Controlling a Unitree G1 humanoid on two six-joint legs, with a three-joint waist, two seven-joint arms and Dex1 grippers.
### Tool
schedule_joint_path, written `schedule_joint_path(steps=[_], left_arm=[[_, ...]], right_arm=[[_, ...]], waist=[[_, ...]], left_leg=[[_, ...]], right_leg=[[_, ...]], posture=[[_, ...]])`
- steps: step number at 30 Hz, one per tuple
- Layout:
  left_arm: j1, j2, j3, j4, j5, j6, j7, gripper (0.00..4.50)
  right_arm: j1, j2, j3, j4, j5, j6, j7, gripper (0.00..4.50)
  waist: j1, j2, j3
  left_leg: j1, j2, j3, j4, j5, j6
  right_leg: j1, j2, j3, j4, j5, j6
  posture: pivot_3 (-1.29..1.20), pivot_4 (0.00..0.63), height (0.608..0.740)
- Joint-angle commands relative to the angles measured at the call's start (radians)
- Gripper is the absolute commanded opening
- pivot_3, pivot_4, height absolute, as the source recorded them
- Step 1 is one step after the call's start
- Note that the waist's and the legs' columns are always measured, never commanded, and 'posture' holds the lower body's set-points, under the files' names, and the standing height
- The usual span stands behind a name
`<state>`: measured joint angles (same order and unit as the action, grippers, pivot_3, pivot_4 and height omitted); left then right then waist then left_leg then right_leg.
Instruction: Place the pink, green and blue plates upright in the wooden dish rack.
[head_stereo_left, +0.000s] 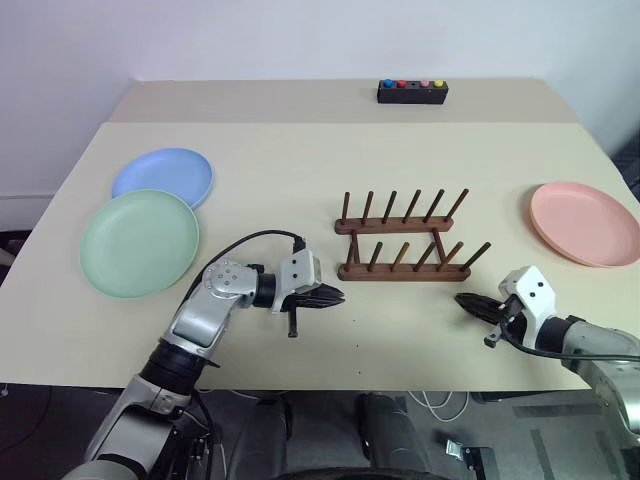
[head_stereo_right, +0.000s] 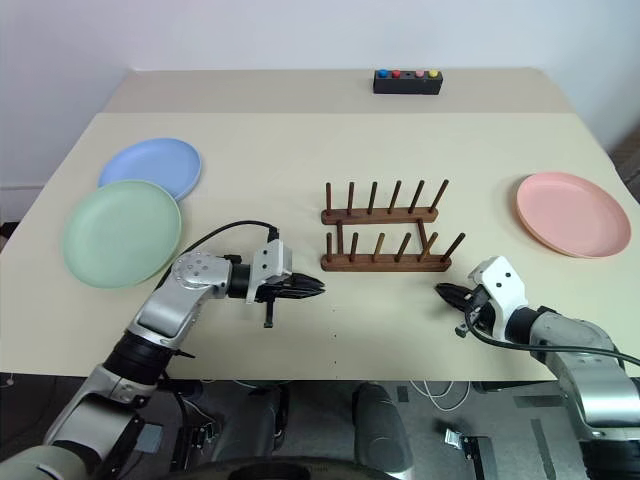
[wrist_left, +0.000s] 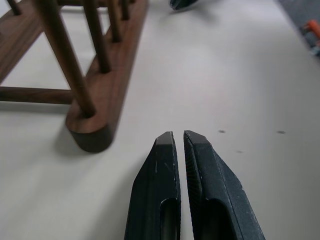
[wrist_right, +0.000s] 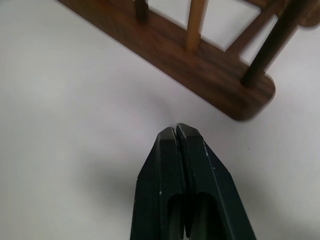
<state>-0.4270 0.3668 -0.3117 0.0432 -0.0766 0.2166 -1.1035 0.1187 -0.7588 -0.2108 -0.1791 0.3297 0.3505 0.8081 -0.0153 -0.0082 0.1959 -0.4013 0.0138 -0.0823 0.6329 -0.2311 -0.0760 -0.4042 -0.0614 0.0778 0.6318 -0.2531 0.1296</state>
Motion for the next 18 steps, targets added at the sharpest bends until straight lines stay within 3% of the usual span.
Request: schedule_joint_path(steps=[1, 18], left_arm=[[-0.021, -0.033, -0.003, 0.023, 0.013, -0.024, 0.070, 0.29], [-0.095, -0.088, 0.006, 0.199, 0.040, -0.128, 0.207, 0.29]], right_arm=[[-0.026, 0.017, 0.018, 0.036, -0.040, -0.039, -0.025, 0.00], [-0.186, 0.071, 0.060, 0.218, -0.122, -0.154, -0.073, 0.00]], waist=[[0.000, 0.000, 0.000], [-0.002, -0.001, -0.001]], left_leg=[[0.000, 0.000, 0.000, 0.000, 0.000, 0.000], [0.007, 0.000, 0.000, -0.001, 0.000, 0.000]], right_leg=[[0.000, 0.000, 0.000, 0.000, 0.000, 0.000], [0.007, 0.000, 0.000, -0.001, 0.001, 0.002]], posture=[[0.00, 0.150, 0.730], [0.00, 0.150, 0.730]])
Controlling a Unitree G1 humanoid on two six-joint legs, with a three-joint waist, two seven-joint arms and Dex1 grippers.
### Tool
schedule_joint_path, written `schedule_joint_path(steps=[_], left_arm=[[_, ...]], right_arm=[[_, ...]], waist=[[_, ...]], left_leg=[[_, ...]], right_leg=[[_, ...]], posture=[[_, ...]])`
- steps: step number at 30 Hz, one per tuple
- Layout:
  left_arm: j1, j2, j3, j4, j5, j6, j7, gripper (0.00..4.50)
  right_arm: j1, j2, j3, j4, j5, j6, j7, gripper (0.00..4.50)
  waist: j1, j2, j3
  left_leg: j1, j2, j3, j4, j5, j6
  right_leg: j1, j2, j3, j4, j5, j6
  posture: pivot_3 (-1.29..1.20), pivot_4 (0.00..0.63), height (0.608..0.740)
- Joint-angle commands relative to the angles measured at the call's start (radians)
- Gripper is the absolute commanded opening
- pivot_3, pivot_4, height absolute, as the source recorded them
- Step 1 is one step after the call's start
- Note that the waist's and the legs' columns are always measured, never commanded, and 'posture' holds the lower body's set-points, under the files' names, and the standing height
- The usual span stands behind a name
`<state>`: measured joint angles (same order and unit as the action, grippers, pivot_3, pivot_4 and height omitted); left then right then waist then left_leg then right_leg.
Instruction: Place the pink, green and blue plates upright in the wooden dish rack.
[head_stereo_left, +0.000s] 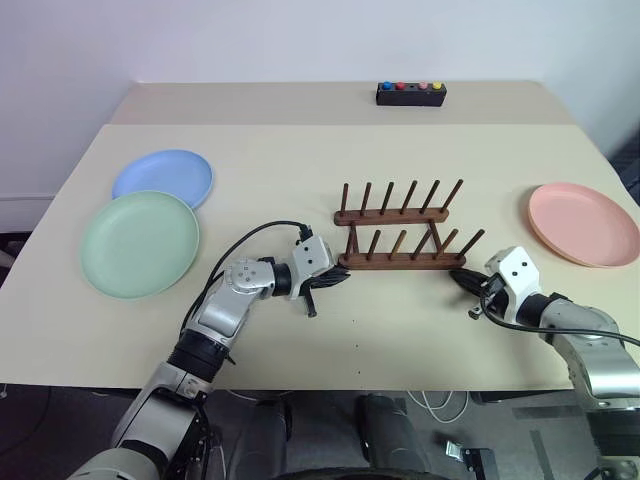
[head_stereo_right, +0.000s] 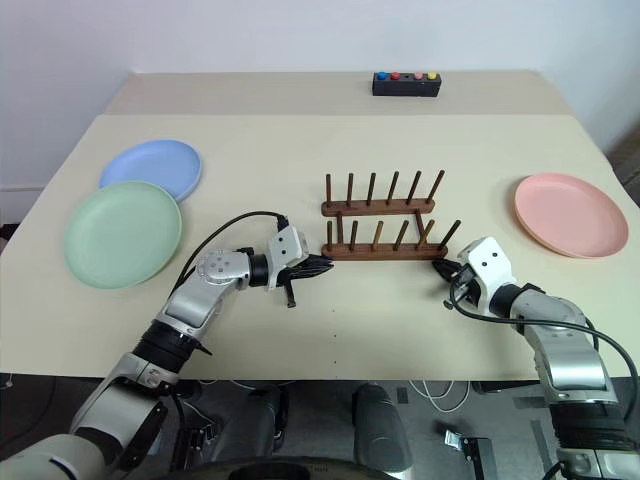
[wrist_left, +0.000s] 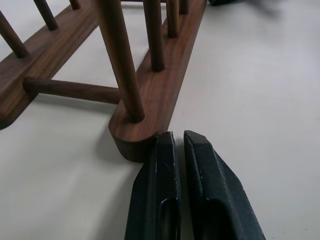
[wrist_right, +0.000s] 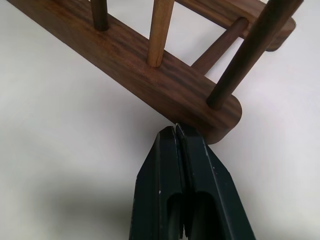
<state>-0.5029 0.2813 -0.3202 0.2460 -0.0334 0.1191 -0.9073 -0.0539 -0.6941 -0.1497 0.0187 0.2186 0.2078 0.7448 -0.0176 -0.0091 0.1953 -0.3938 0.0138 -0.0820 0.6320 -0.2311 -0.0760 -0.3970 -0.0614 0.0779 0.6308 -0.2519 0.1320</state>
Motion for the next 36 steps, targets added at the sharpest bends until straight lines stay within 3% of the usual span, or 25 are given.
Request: schedule_joint_path(steps=[1, 16, 24, 26, 28, 34, 36], left_arm=[[-0.022, -0.004, 0.018, 0.002, -0.003, -0.031, 0.015, 0.29], [-0.035, 0.003, 0.032, 0.053, -0.005, -0.057, 0.050, 0.29], [0.034, 0.026, 0.033, -0.090, -0.089, -0.001, -0.050, 0.29], [0.063, 0.043, 0.048, -0.159, -0.137, 0.037, -0.084, 0.26], [0.093, 0.069, 0.057, -0.226, -0.175, 0.069, -0.116, 0.26], [0.127, 0.124, 0.051, -0.331, -0.238, 0.127, -0.172, 0.26], [0.119, 0.121, 0.040, -0.352, -0.250, 0.139, -0.181, 0.26]], right_arm=[[-0.018, 0.006, -0.001, 0.025, -0.012, -0.014, -0.010, 0.00], [-0.017, 0.011, -0.003, 0.020, -0.006, -0.026, 0.000, 0.00], [0.041, -0.062, -0.112, -0.044, 0.046, 0.013, 0.038, 0.00], [0.049, -0.103, -0.176, -0.024, 0.054, 0.028, 0.030, 0.52], [0.052, -0.145, -0.237, -0.009, 0.056, 0.038, 0.024, 1.33], [0.005, -0.215, -0.265, 0.053, 0.000, 0.059, -0.019, 4.35], [-0.050, -0.219, -0.220, 0.126, -0.040, 0.053, -0.035, 4.43]], waist=[[0.000, 0.000, 0.000], [0.000, 0.000, 0.000], [0.002, 0.000, 0.000], [0.002, 0.000, 0.000], [0.002, 0.000, 0.000], [-0.003, 0.000, 0.000], [-0.003, 0.000, 0.000]], left_leg=[[0.000, 0.000, 0.000, 0.000, 0.000, 0.000], [0.000, 0.000, 0.000, 0.000, 0.000, 0.000], [0.000, 0.000, 0.000, -0.001, 0.000, 0.000], [0.000, 0.000, 0.000, -0.001, 0.000, 0.000], [0.000, 0.000, 0.000, -0.001, 0.000, 0.000], [0.001, 0.000, 0.000, -0.001, 0.000, 0.000], [0.001, 0.000, 0.001, -0.001, 0.000, 0.000]], right_leg=[[0.000, 0.000, 0.000, 0.000, 0.000, 0.000], [0.000, 0.000, 0.000, 0.000, 0.000, 0.000], [0.000, 0.000, 0.000, 0.000, 0.000, 0.001], [0.000, -0.001, 0.000, 0.000, 0.000, 0.000], [0.000, -0.001, 0.000, 0.000, -0.002, -0.002], [0.000, 0.000, 0.000, 0.000, -0.002, -0.003], [0.000, 0.000, 0.000, 0.000, -0.002, -0.003]], posture=[[0.00, 0.150, 0.730], [0.00, 0.150, 0.730], [0.00, 0.150, 0.730], [0.00, 0.150, 0.730], [0.00, 0.150, 0.730], [0.00, 0.150, 0.730], [0.00, 0.150, 0.730]])
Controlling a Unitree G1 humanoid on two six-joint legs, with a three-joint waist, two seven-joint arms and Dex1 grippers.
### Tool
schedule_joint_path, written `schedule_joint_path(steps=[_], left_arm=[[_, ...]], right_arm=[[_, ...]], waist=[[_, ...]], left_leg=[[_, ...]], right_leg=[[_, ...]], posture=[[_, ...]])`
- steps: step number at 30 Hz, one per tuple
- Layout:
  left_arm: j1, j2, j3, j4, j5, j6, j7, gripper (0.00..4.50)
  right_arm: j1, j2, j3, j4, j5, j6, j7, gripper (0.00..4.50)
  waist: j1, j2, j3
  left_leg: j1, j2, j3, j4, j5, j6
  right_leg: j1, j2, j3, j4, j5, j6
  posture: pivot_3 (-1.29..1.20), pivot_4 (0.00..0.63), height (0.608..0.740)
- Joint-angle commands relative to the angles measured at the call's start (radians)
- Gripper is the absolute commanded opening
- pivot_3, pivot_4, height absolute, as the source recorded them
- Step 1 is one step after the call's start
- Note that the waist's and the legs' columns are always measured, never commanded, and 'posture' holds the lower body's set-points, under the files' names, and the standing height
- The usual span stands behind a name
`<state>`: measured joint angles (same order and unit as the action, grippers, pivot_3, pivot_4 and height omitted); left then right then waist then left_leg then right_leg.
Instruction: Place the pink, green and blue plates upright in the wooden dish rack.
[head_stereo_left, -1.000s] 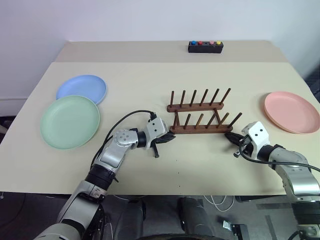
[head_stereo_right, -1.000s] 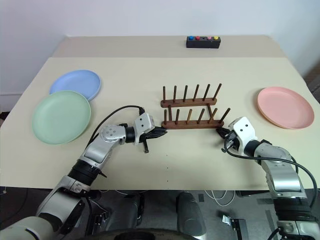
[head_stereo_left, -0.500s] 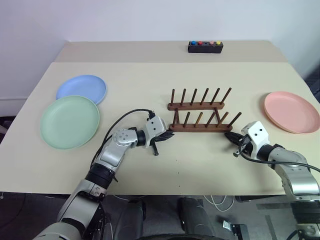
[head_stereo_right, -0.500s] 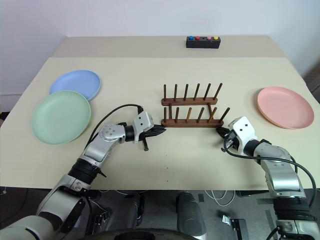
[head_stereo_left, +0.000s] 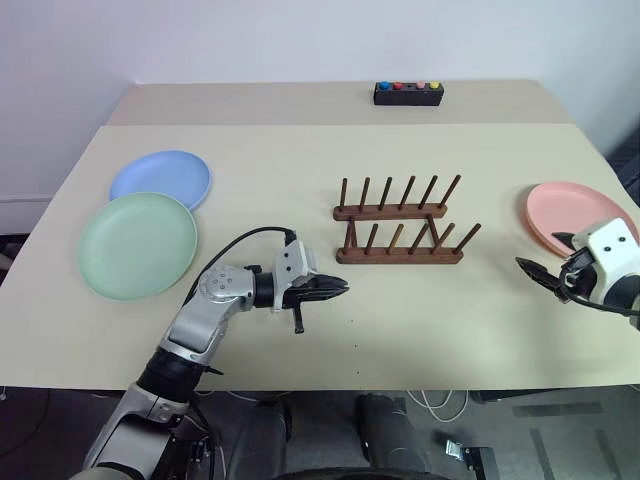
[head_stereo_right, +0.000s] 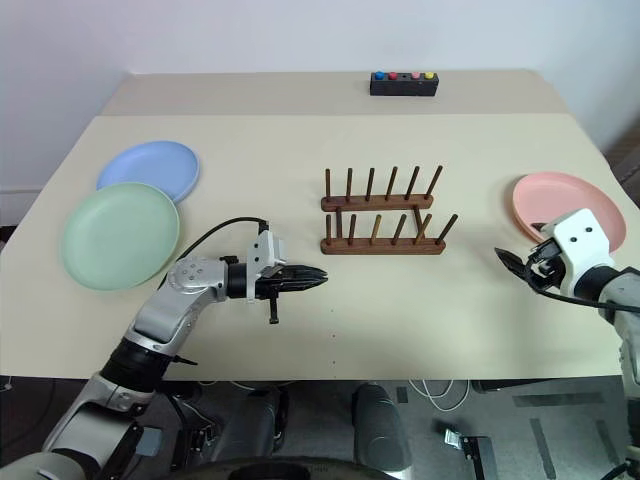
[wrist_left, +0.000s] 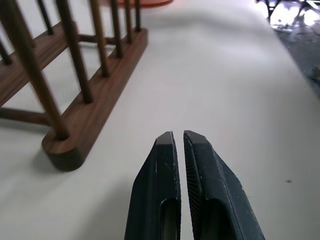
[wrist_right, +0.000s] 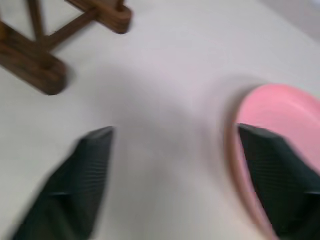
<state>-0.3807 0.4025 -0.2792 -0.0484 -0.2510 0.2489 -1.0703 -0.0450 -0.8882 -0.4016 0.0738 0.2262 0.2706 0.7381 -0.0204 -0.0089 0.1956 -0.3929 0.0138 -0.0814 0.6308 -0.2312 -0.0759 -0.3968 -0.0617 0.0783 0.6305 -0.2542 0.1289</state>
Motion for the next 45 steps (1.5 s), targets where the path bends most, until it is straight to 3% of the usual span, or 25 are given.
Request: schedule_joint_path(steps=[1, 8, 15, 18, 24, 31, 37, 41, 45], left_arm=[[-0.009, -0.004, -0.006, -0.068, -0.039, 0.017, -0.022, 0.26], [-0.012, -0.019, -0.017, -0.087, -0.041, 0.038, -0.005, 0.26], [0.008, -0.015, -0.005, -0.108, -0.048, 0.051, 0.018, 0.26], [0.013, -0.015, -0.004, -0.114, -0.048, 0.053, 0.023, 0.26], [0.015, -0.012, -0.006, -0.118, -0.053, 0.056, 0.030, 0.26], [0.008, -0.019, -0.012, -0.115, -0.051, 0.055, 0.042, 0.26], [0.013, -0.034, -0.010, -0.094, -0.039, 0.035, 0.065, 0.26], [0.010, -0.033, -0.003, -0.083, -0.039, 0.024, 0.073, 0.26], [0.008, -0.029, 0.004, -0.081, -0.040, 0.016, 0.076, 0.26]], right_arm=[[-0.091, -0.025, 0.061, 0.114, -0.071, -0.014, -0.034, 4.43], [-0.337, -0.014, 0.191, 0.446, -0.156, -0.036, -0.054, 4.43], [-0.482, 0.007, 0.219, 0.662, -0.168, -0.020, -0.071, 4.43], [-0.501, 0.008, 0.227, 0.696, -0.168, -0.025, -0.068, 3.14], [-0.503, 0.013, 0.228, 0.696, -0.166, -0.031, -0.079, 0.05], [-0.446, -0.005, 0.235, 0.596, -0.224, -0.194, -0.175, 0.01], [-0.367, -0.025, 0.208, 0.342, -0.275, -0.304, -0.246, 0.01], [-0.428, 0.004, 0.129, 0.085, -0.100, -0.247, -0.174, 0.01], [-0.521, 0.048, 0.047, -0.097, 0.185, -0.066, -0.104, 0.01]], waist=[[0.000, 0.000, 0.000], [-0.001, 0.001, 0.000], [-0.001, 0.000, 0.000], [0.000, 0.000, 0.000], [-0.002, 0.000, 0.000], [0.000, 0.000, 0.000], [-0.009, 0.001, 0.001], [-0.025, 0.002, 0.001], [-0.023, 0.002, 0.001]], left_leg=[[0.000, 0.000, 0.000, 0.000, 0.000, 0.000], [0.000, 0.000, 0.001, 0.000, 0.000, 0.000], [0.000, 0.000, 0.001, 0.000, 0.000, 0.000], [0.000, 0.000, 0.001, 0.000, 0.000, 0.000], [0.000, 0.000, 0.001, 0.000, 0.000, 0.000], [0.000, 0.000, 0.001, 0.000, 0.000, 0.000], [0.000, 0.000, 0.001, -0.001, 0.000, 0.000], [0.000, 0.000, 0.001, -0.002, 0.000, 0.000], [0.000, 0.000, 0.000, -0.002, 0.000, 0.000]], right_leg=[[0.000, 0.000, 0.000, 0.000, 0.000, 0.000], [0.000, 0.000, 0.001, 0.000, 0.000, 0.000], [0.000, 0.000, 0.001, 0.000, 0.000, 0.000], [0.000, 0.000, 0.001, 0.000, 0.000, 0.000], [0.000, 0.000, 0.001, -0.001, 0.000, 0.000], [0.000, 0.000, 0.001, -0.001, 0.000, 0.000], [-0.001, 0.000, 0.001, 0.000, 0.000, 0.001], [-0.001, 0.000, 0.001, 0.000, 0.001, 0.002], [-0.001, 0.000, 0.001, 0.000, 0.002, 0.004]], posture=[[0.00, 0.150, 0.730], [0.00, 0.150, 0.730], [0.00, 0.150, 0.730], [0.00, 0.150, 0.730], [0.00, 0.150, 0.730], [0.00, 0.150, 0.730], [0.00, 0.150, 0.730], [0.00, 0.150, 0.730], [0.00, 0.150, 0.730]])
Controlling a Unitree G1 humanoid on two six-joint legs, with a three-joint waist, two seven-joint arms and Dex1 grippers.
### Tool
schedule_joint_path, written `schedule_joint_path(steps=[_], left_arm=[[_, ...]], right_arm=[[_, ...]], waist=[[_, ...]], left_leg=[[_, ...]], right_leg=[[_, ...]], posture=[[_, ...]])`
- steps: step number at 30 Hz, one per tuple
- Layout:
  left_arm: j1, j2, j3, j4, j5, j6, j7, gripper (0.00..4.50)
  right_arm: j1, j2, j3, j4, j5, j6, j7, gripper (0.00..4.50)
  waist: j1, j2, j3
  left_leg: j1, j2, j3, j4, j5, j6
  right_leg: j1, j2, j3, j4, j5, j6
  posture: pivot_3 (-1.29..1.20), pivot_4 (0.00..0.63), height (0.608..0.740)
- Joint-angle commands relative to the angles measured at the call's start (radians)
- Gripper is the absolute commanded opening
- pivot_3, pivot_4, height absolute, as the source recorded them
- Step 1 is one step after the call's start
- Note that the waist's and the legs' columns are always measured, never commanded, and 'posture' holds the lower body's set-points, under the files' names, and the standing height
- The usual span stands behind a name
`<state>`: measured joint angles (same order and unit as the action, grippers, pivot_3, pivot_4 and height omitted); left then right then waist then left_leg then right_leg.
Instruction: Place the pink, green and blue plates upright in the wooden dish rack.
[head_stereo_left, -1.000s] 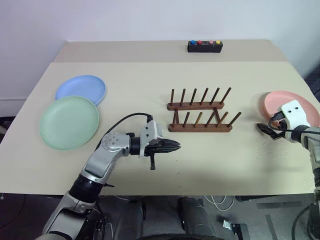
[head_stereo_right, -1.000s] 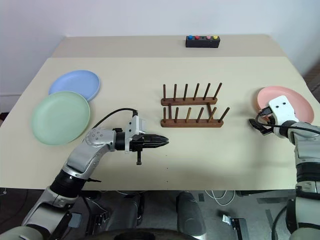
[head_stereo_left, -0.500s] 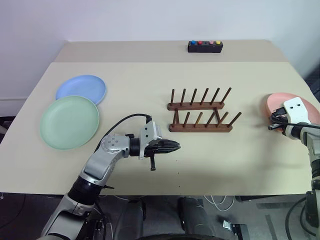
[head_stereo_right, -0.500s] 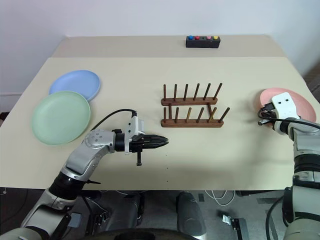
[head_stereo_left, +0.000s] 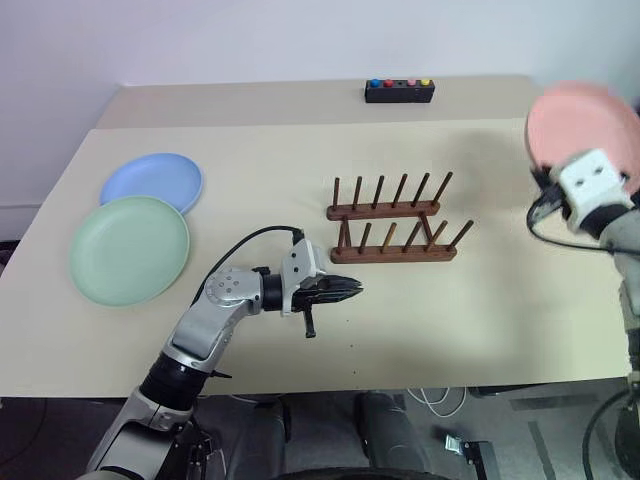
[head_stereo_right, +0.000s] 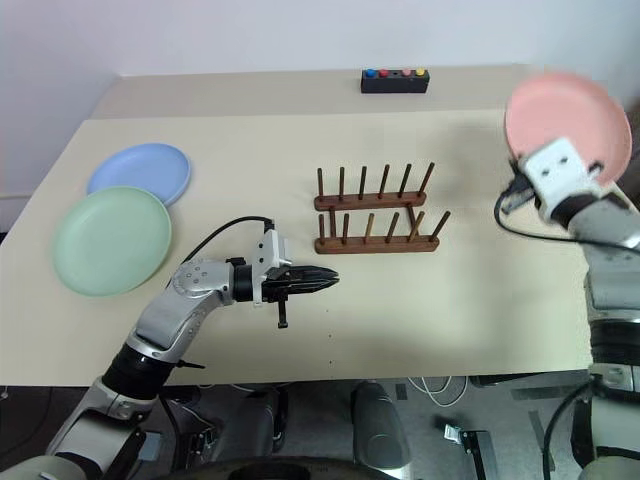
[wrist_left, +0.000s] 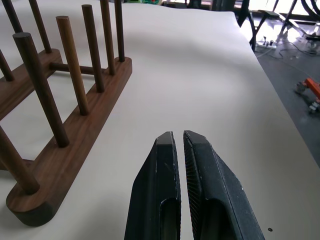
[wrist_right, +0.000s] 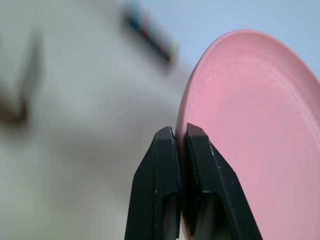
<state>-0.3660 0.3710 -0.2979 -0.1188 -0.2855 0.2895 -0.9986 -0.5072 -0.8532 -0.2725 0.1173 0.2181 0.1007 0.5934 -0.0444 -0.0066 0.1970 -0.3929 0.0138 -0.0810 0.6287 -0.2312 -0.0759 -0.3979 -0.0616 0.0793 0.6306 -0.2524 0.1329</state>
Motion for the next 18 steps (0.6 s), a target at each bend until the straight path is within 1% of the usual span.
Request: schedule_joint_path(steps=[1, 2, 4, 5, 6, 8, 11, 15, 18], left_arm=[[-0.008, 0.003, 0.026, -0.010, -0.006, -0.027, 0.007, 0.26], [-0.009, 0.003, 0.030, -0.011, -0.008, -0.028, 0.009, 0.26], [-0.006, 0.004, 0.040, -0.014, -0.013, -0.029, 0.014, 0.26], [-0.003, 0.004, 0.044, -0.015, -0.015, -0.030, 0.016, 0.26], [-0.001, 0.005, 0.046, -0.016, -0.016, -0.031, 0.016, 0.26], [0.003, 0.006, 0.048, -0.013, -0.015, -0.036, 0.015, 0.26], [0.015, 0.008, 0.050, -0.015, -0.010, -0.046, 0.015, 0.26], [0.022, 0.009, 0.052, -0.016, -0.010, -0.055, 0.017, 0.26], [0.025, 0.008, 0.049, -0.014, -0.008, -0.062, 0.019, 0.26]], right_arm=[[-0.062, 0.020, -0.091, -0.179, 0.251, 0.145, 0.065, 0.01], [-0.056, 0.026, -0.098, -0.217, 0.308, 0.183, 0.093, 0.01], [-0.048, 0.058, -0.147, -0.297, 0.565, 0.359, 0.121, 0.01], [-0.040, 0.066, -0.171, -0.318, 0.647, 0.412, 0.133, 0.01], [-0.034, 0.070, -0.188, -0.330, 0.696, 0.446, 0.136, 0.01], [-0.022, 0.068, -0.202, -0.337, 0.725, 0.472, 0.132, 0.01], [0.013, 0.068, -0.228, -0.333, 0.818, 0.557, 0.119, 0.01], [0.034, 0.080, -0.256, -0.331, 0.922, 0.620, 0.131, 0.01], [0.032, 0.091, -0.281, -0.309, 1.036, 0.686, 0.106, 0.01]], waist=[[0.003, 0.000, 0.000], [0.008, -0.001, 0.000], [0.012, -0.003, 0.000], [0.012, -0.003, 0.000], [0.014, -0.003, 0.000], [0.017, -0.002, 0.000], [0.024, -0.002, 0.000], [0.026, -0.002, 0.000], [0.026, -0.002, 0.000]], left_leg=[[0.000, 0.000, 0.000, 0.000, 0.000, 0.000], [0.000, 0.000, 0.000, 0.000, 0.000, 0.000], [-0.001, 0.000, -0.001, 0.001, 0.000, 0.000], [-0.001, 0.000, -0.001, 0.001, 0.000, 0.000], [-0.001, 0.000, -0.001, 0.001, 0.000, 0.000], [-0.001, 0.000, -0.001, 0.002, 0.000, 0.001], [-0.001, 0.000, -0.001, 0.001, 0.000, 0.001], [-0.002, 0.000, -0.001, 0.001, 0.000, 0.001], [-0.001, 0.000, 0.000, 0.001, 0.000, 0.001]], right_leg=[[0.000, 0.000, 0.000, 0.000, 0.000, 0.000], [0.000, 0.000, 0.000, 0.000, 0.000, 0.000], [0.001, 0.000, -0.001, -0.001, -0.002, -0.002], [0.001, 0.000, -0.001, -0.001, -0.002, -0.003], [0.002, -0.001, -0.001, -0.001, -0.002, -0.003], [0.001, -0.001, -0.001, -0.001, -0.002, -0.004], [0.001, -0.001, -0.001, -0.001, -0.002, -0.004], [0.000, 0.000, -0.001, -0.001, -0.002, -0.004], [0.000, 0.000, -0.001, -0.001, -0.002, -0.004]], posture=[[0.00, 0.150, 0.730], [0.00, 0.150, 0.730], [0.00, 0.150, 0.730], [0.00, 0.150, 0.730], [0.00, 0.150, 0.730], [0.00, 0.150, 0.730], [0.00, 0.150, 0.730], [0.00, 0.150, 0.730], [0.00, 0.150, 0.730]])
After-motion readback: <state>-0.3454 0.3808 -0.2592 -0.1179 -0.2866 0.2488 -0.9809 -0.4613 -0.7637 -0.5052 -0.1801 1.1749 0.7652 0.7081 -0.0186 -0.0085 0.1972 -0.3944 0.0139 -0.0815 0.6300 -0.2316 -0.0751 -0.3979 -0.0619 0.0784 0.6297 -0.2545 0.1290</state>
